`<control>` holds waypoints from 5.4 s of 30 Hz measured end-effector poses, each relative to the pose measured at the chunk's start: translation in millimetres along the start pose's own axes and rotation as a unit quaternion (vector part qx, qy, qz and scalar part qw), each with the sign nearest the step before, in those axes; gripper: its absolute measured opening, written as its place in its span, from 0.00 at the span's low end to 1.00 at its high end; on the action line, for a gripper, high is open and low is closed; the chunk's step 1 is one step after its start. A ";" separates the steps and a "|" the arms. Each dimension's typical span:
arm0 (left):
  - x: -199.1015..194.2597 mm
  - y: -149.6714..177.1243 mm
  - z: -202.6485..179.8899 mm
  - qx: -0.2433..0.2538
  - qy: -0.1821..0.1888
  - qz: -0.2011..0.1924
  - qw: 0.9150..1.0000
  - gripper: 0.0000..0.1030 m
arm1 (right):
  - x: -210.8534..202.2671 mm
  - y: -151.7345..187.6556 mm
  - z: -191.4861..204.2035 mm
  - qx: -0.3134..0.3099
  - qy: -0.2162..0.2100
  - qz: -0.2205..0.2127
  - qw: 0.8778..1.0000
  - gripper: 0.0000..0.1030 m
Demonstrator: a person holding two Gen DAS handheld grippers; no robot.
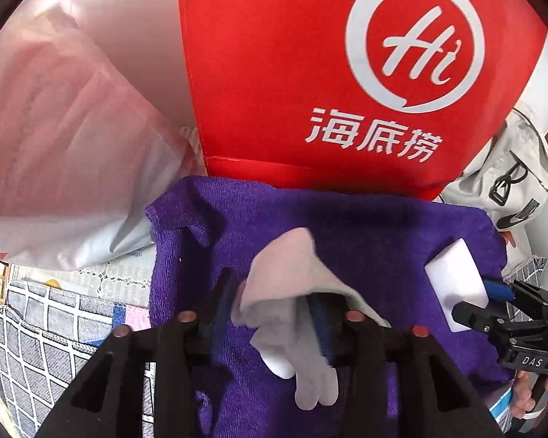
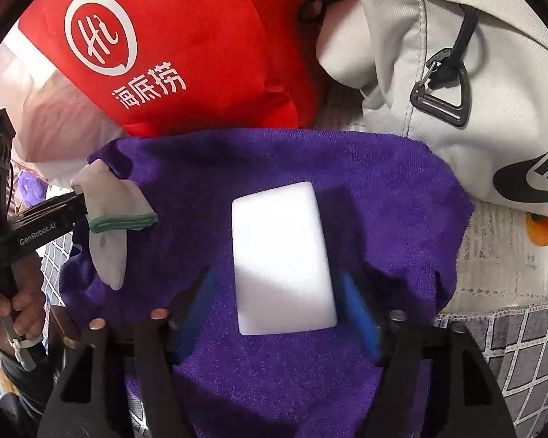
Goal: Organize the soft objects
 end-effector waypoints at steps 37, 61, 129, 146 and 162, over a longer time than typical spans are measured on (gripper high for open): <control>-204.1 168.8 48.9 -0.048 0.012 -0.069 0.996 0.65 | -173.0 178.9 132.3 -0.044 0.015 -0.101 0.994 0.78; -172.8 261.3 90.5 -0.063 -0.003 -0.029 0.998 0.65 | -98.3 223.2 169.2 -0.023 -0.064 -0.089 0.994 0.14; -148.2 333.3 47.3 0.008 0.015 0.044 0.999 0.54 | -111.1 329.1 151.3 -0.027 -0.148 -0.025 0.988 0.19; -142.7 302.8 68.4 -0.026 0.012 0.014 1.000 0.12 | -179.8 296.0 108.4 0.001 -0.084 -0.145 0.986 0.19; -147.1 328.3 27.0 -0.007 0.030 0.052 0.998 0.48 | -147.9 312.5 101.3 -0.011 -0.072 -0.093 0.993 0.19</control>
Point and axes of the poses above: each gripper's, at about its wrist camera, not at the fingertips, and x roughly the way its jaws point, z to its left, y to its underside, the point moved 9 cm from there along x, roughly the way its jaws point, and after that the axes turned 12 degrees about -x, right-handed, at the moved point
